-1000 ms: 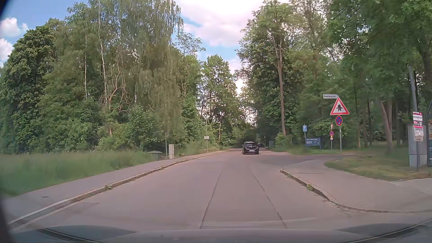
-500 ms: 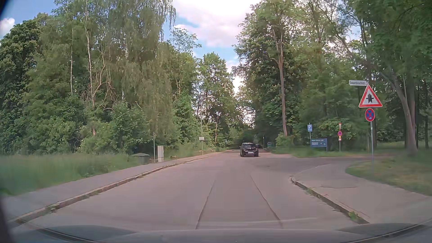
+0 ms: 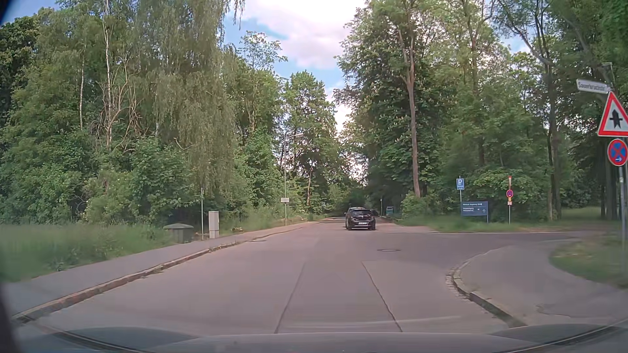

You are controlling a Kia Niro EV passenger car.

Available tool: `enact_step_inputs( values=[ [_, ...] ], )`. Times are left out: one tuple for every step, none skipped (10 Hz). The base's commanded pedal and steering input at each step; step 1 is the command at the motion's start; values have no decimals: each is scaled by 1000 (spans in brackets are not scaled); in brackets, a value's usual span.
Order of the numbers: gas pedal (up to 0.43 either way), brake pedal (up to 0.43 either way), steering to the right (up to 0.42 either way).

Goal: Follow the waypoints while adhering to traffic rules and regulations

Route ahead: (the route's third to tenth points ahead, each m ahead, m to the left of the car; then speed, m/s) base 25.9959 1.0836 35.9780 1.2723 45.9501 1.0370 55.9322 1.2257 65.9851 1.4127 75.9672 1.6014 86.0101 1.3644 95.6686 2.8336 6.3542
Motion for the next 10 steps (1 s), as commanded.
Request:
enact_step_inputs(
  values=[
    [79, 18, 11],
    [79, 18, 11],
    [79, 18, 10],
    [79, 18, 10],
    [79, 18, 10],
    [67, 18, 10],
    [67, 18, 10],
    [67, 18, 9],
    [67, 18, 2],
    [67, 18, -10]
  ],
)
